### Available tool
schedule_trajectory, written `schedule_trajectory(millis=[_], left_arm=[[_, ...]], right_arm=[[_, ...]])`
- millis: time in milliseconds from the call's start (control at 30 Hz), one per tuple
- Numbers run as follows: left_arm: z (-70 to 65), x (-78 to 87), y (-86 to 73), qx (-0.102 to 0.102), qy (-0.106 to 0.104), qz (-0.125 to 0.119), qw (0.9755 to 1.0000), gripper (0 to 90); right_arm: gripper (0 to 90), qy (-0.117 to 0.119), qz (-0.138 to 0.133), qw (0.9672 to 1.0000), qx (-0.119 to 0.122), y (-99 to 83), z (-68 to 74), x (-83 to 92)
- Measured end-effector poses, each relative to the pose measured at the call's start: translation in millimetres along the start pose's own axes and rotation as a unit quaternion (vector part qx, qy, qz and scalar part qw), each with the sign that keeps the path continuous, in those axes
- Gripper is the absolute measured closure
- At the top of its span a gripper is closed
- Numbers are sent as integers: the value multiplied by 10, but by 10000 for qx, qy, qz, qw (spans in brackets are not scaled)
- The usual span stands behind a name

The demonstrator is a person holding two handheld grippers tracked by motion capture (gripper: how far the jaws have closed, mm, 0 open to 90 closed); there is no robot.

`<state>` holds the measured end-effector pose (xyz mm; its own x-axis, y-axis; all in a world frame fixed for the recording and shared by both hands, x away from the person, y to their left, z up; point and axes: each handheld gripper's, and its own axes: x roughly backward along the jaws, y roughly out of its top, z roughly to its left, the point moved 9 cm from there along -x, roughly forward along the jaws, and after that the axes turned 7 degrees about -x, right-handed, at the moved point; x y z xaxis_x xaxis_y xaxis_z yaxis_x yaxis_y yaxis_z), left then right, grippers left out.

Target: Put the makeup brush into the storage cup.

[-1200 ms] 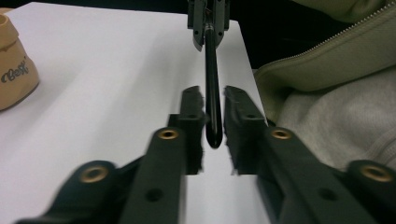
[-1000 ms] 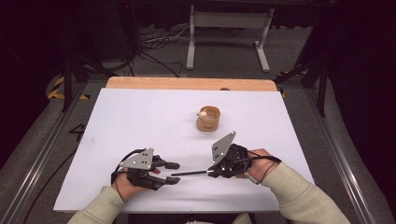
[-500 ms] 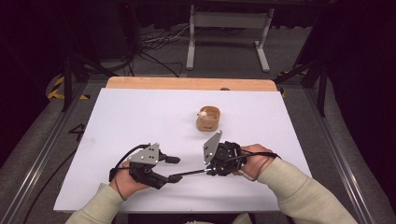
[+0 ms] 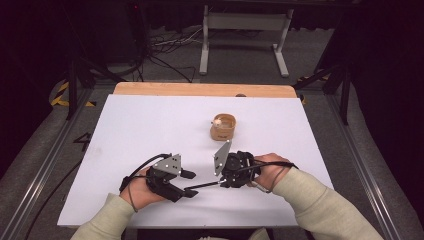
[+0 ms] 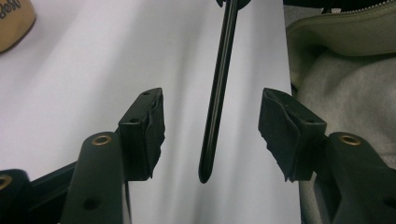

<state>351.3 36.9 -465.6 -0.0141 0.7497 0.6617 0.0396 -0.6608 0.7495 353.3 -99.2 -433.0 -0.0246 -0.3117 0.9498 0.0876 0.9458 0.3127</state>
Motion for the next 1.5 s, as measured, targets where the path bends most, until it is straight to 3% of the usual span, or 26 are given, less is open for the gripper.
schedule_trajectory(millis=[500, 867, 1500], left_arm=[[53, -73, -27, 58, 24, 523, 9986, 458], [72, -138, -67, 147, 85, 847, 9963, 567], [10, -229, -114, -43, -13, 1230, 9924, 695]], right_arm=[[824, -38, 158, 9999, -30, 35, -10, -36], [824, -15, 246, 9997, -19, 54, -1, -64], [824, -37, 282, 9996, 51, 112, -1, -101]])
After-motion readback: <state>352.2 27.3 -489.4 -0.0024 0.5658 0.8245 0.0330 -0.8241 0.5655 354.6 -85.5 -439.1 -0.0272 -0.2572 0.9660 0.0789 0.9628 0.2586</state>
